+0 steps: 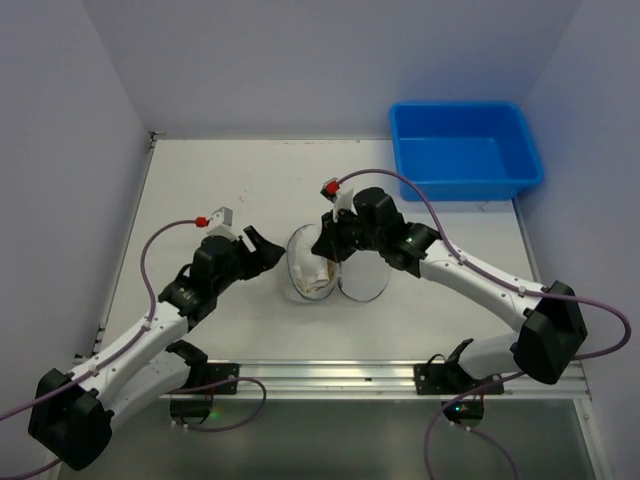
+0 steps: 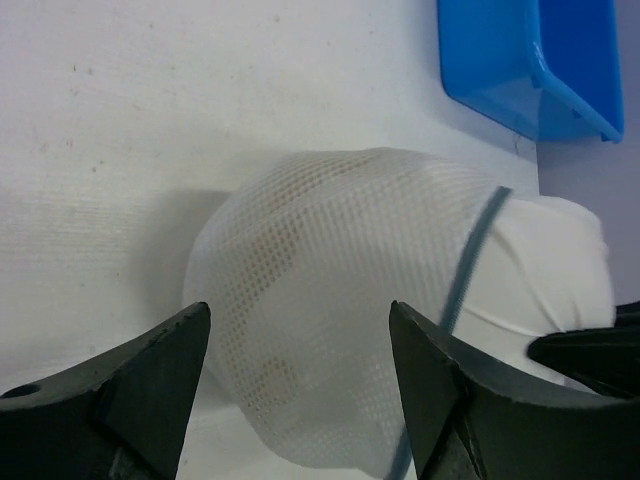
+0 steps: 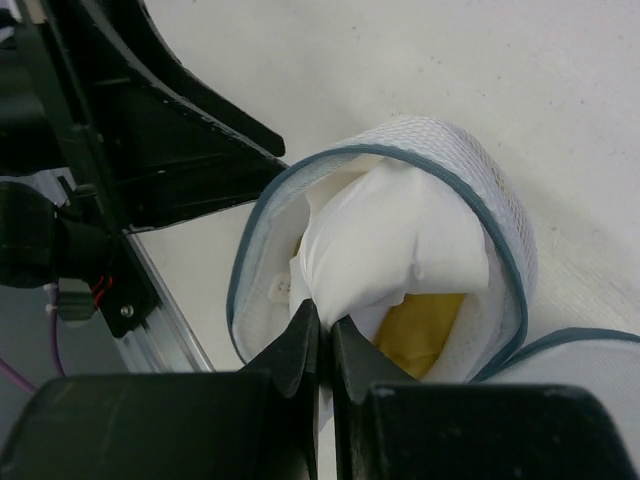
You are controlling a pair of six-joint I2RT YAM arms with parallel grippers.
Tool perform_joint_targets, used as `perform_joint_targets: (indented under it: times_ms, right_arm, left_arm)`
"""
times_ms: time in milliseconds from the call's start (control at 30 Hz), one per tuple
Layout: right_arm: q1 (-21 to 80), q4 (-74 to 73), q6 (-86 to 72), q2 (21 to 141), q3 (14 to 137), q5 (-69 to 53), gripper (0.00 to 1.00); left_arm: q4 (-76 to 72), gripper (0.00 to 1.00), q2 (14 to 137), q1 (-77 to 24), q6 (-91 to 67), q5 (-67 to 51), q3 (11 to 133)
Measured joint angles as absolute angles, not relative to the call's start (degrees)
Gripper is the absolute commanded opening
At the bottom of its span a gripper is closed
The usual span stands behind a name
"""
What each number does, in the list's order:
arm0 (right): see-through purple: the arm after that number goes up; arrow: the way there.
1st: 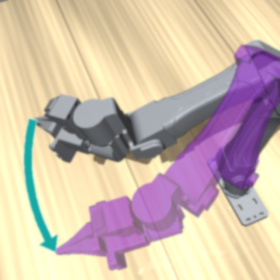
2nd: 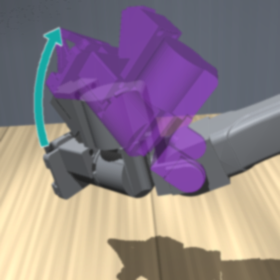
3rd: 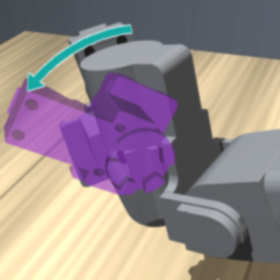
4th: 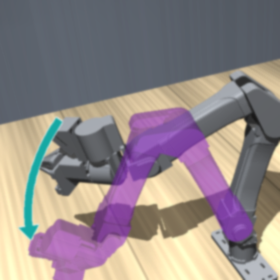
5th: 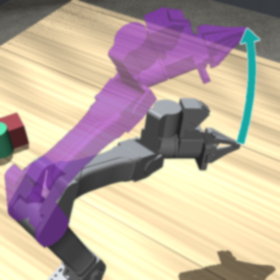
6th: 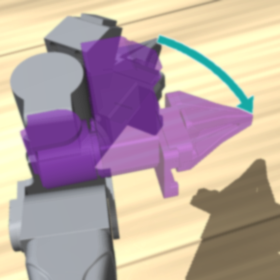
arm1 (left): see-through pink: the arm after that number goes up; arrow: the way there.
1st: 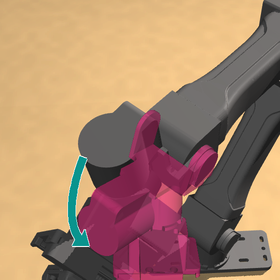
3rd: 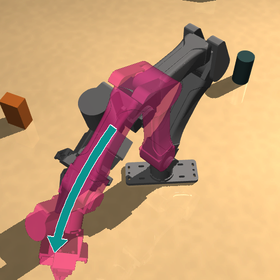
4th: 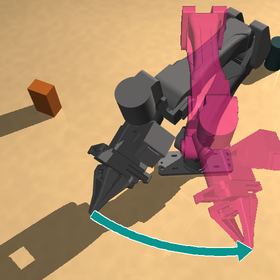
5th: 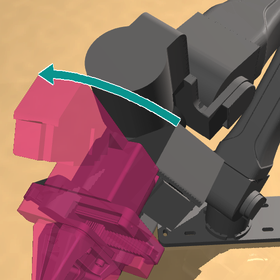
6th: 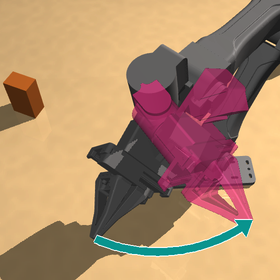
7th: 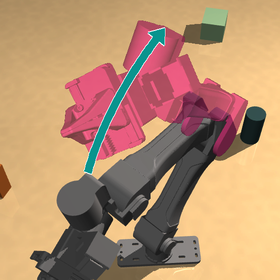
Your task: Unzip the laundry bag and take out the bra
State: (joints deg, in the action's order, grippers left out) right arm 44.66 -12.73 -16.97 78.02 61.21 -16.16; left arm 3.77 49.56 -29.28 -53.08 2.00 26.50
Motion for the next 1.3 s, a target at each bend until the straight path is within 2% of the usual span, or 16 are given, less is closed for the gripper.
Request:
perform_joint_targets:
  times_ms: [367,567,767,867,900,967,1000,1100,1300]
  right_arm:
    - [44.6,-14.4,-13.0,83.4,63.9,-16.5,0.0]
    - [44.6,-15.0,-12.3,84.4,64.8,-16.5,0.0]
    - [44.6,-15.7,-11.7,83.9,64.8,-16.5,0.0]
    - [44.6,-16.4,-11.5,82.5,64.8,-16.5,0.0]
    - [44.6,-16.6,-11.5,81.9,64.8,-16.5,0.0]
    - [44.6,-16.8,-11.5,80.7,64.8,-16.4,0.0]
    - [44.6,-16.8,-11.5,79.9,64.8,-16.4,0.0]
    - [44.6,-16.8,-11.5,77.4,64.9,-16.6,0.0]
    - [44.7,-15.9,-11.8,71.5,65.6,-17.7,0.0]
  left_arm:
    - [6.1,0.74,50.0,-29.3,-42.3,-3.6,33.6]
    - [6.1,0.68,54.0,-29.3,-39.5,-5.2,35.0]
    - [6.0,0.53,61.5,-29.3,-38.8,-4.3,37.7]
    - [5.8,0.4,63.7,-29.3,-38.7,-4.2,38.7]
    - [5.7,0.31,64.2,-29.3,-38.5,-4.2,38.9]
    - [5.5,0.22,64.8,-29.3,-38.6,-3.9,39.0]
    - [5.6,0.14,64.9,-29.3,-38.5,-3.6,39.0]
    - [5.7,0.03,65.0,-29.3,-38.4,-2.2,39.0]
    - [6.3,0.0,65.3,-29.3,-38.3,0.3,39.0]
